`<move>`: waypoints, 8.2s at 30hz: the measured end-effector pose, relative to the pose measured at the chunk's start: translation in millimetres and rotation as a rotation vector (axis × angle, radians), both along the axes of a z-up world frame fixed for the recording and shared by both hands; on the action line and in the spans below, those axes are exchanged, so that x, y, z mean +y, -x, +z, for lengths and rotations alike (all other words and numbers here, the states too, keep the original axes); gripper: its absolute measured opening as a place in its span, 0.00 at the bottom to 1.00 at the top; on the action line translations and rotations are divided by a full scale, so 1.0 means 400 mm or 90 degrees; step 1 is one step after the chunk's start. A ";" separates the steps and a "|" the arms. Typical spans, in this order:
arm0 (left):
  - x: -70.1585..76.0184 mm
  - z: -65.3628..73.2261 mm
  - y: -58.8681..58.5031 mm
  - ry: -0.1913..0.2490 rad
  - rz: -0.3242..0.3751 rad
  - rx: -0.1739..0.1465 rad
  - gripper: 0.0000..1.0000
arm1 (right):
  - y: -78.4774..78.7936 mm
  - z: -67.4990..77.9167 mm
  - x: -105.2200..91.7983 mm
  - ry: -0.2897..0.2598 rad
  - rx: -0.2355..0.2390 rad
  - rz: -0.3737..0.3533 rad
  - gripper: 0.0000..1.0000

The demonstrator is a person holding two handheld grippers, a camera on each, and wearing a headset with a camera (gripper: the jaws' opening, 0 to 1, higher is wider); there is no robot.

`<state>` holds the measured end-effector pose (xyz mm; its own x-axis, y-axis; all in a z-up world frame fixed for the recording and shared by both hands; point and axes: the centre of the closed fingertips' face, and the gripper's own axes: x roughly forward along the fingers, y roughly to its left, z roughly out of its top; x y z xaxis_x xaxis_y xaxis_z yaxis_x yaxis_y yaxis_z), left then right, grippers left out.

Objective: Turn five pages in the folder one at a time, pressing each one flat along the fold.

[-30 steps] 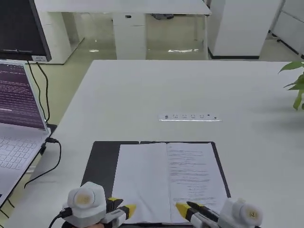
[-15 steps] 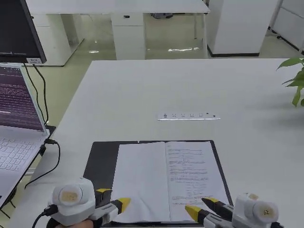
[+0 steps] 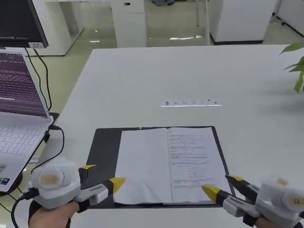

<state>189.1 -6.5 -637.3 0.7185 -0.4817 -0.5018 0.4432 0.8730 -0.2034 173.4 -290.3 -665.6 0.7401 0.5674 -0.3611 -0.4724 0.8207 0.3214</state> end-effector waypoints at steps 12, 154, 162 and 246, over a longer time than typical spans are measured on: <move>0.018 -0.018 0.047 0.001 0.006 0.005 0.73 | 0.063 -0.014 -0.074 0.023 0.018 -0.047 0.68; -0.823 -0.362 -0.070 -0.152 -0.313 0.067 0.70 | 0.091 -0.125 -0.168 -0.017 0.151 0.051 0.66; -0.817 -0.363 -0.072 -0.154 -0.318 0.054 0.68 | 0.094 -0.133 -0.169 -0.023 0.156 0.047 0.65; -0.705 -0.293 -0.061 -0.063 -0.258 0.090 0.64 | -0.145 -0.161 -0.080 -0.173 0.152 0.045 0.01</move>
<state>213.6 -288.4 -754.4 0.4023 -0.6554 -0.6393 0.7281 0.6523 -0.2106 231.6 -322.2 -730.0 0.6090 0.7128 -0.3479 -0.4102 0.6584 0.6311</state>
